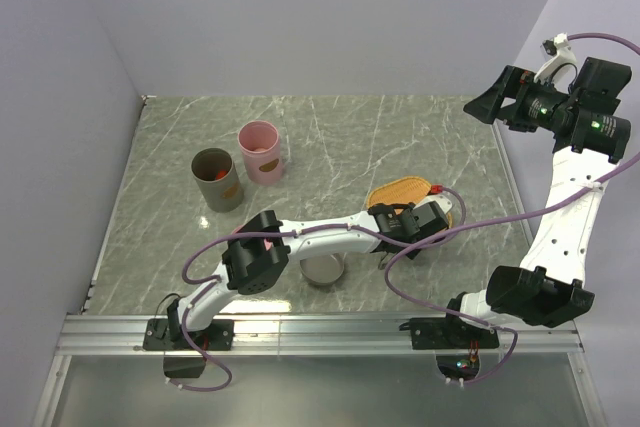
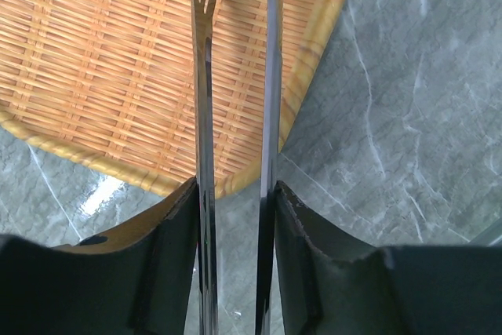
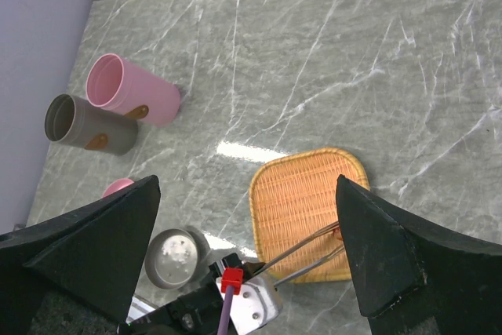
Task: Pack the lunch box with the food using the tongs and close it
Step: Pick up the food using the clamp
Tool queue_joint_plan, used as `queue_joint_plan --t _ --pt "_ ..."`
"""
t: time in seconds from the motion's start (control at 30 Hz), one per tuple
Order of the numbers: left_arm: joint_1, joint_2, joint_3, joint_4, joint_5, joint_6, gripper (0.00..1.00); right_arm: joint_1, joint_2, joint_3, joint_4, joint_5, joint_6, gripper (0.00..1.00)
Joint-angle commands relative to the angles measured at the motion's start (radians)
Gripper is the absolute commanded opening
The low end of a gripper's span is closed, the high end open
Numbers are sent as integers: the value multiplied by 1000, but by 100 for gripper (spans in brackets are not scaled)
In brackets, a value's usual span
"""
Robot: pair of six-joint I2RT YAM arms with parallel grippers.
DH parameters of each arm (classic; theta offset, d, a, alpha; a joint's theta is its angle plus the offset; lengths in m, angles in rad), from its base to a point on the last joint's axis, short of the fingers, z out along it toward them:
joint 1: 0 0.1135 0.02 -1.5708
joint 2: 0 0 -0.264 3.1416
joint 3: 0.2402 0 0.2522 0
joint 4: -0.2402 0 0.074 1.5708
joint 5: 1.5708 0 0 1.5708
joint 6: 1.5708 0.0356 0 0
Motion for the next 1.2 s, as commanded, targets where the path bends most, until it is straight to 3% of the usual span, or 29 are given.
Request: queue_joint_plan --t 0.0,0.27,0.83,1.17 --pt "-8 -50 1 21 -15 13 44 -8 -21 -5 22 -6 -4 100" --pt "21 -132 -67 45 -41 33 39 -9 -28 -13 22 -11 -4 100" --pt "51 -265 -148 59 -84 62 38 -9 -27 -8 19 -14 -4 100" --pt "115 -418 -285 82 9 59 39 -9 -25 -16 21 -6 -4 100"
